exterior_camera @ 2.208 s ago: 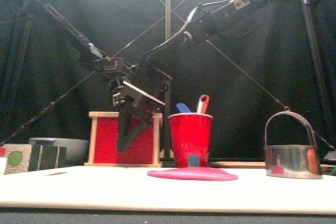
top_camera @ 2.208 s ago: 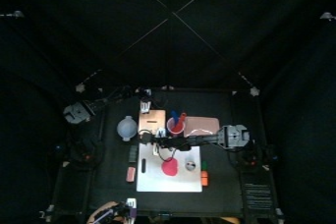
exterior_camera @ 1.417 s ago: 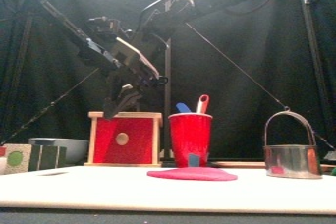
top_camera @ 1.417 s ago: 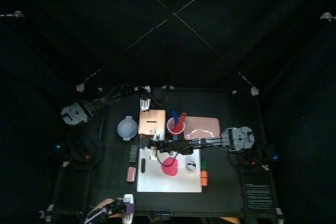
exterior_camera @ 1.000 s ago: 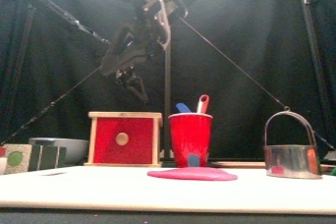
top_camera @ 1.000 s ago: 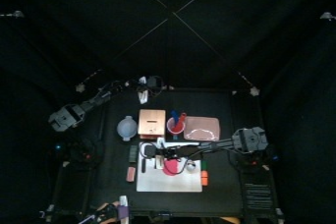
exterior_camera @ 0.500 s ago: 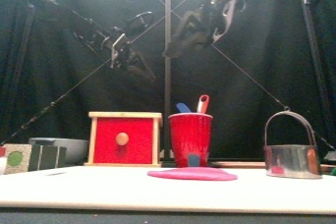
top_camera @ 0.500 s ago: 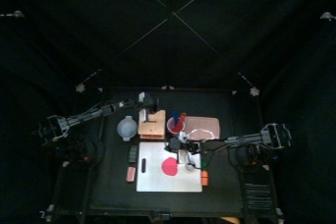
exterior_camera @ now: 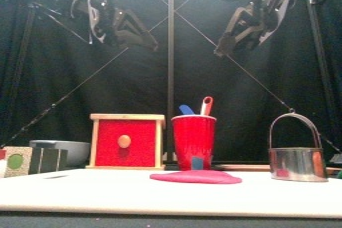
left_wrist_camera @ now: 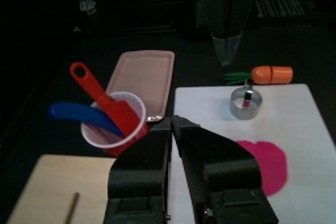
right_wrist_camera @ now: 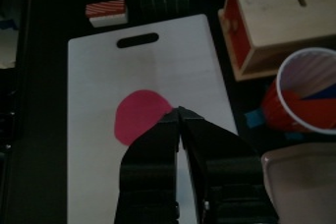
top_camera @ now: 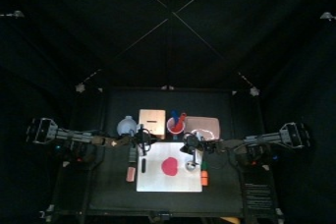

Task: Get the cutter from the drawer then cut the dough then place the extra dough in the bowl
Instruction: Cut the dough

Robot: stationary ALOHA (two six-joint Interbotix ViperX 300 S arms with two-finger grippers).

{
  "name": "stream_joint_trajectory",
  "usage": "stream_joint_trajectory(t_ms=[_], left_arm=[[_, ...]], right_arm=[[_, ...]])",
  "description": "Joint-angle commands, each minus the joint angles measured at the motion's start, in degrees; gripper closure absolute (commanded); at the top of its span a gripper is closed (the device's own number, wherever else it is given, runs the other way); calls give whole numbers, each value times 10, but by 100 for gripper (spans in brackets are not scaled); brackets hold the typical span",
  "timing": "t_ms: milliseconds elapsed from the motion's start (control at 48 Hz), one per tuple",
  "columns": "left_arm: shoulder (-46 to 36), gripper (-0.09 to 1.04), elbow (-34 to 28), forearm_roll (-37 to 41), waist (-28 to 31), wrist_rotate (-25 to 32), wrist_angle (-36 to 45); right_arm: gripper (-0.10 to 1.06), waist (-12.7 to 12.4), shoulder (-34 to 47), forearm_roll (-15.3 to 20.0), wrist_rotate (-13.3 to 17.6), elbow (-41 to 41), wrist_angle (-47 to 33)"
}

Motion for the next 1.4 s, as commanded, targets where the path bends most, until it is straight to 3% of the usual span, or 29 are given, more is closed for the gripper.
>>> stream_joint_trajectory(t_ms=[21, 250, 438, 542, 688, 854, 938, 1083, 1250, 1396], left_arm=[[11, 42, 6, 31, -35, -62, -52], [30, 42, 34, 247, -47, -299, -118], [47, 41, 58, 433, -22, -517, -127], [62, 42, 68, 507, -10, -596, -140], [75, 42, 69, 560, -4, -610, -149], [78, 41, 69, 568, 10, -604, -149], [78, 41, 71, 570, 14, -601, -149], [76, 41, 77, 573, 17, -592, -149], [71, 41, 91, 573, 18, -590, -149], [62, 41, 107, 572, 24, -590, -152]], right_arm=[[77, 6, -25, 16, -1, 3, 4], [59, 10, -37, 18, 0, 4, 44], [51, 12, -37, 45, 0, 4, 53], [47, 18, -33, 54, 0, 2, 77], [34, 34, -12, 73, 2, -11, 146], [2, 37, 20, 108, 10, -30, 189], [-9, 40, 30, 108, 16, -37, 200], [-7, 41, 35, 114, 27, -47, 230], [-3, 60, 54, 150, 56, -47, 262], [0, 74, 95, 159, 70, -56, 265]])
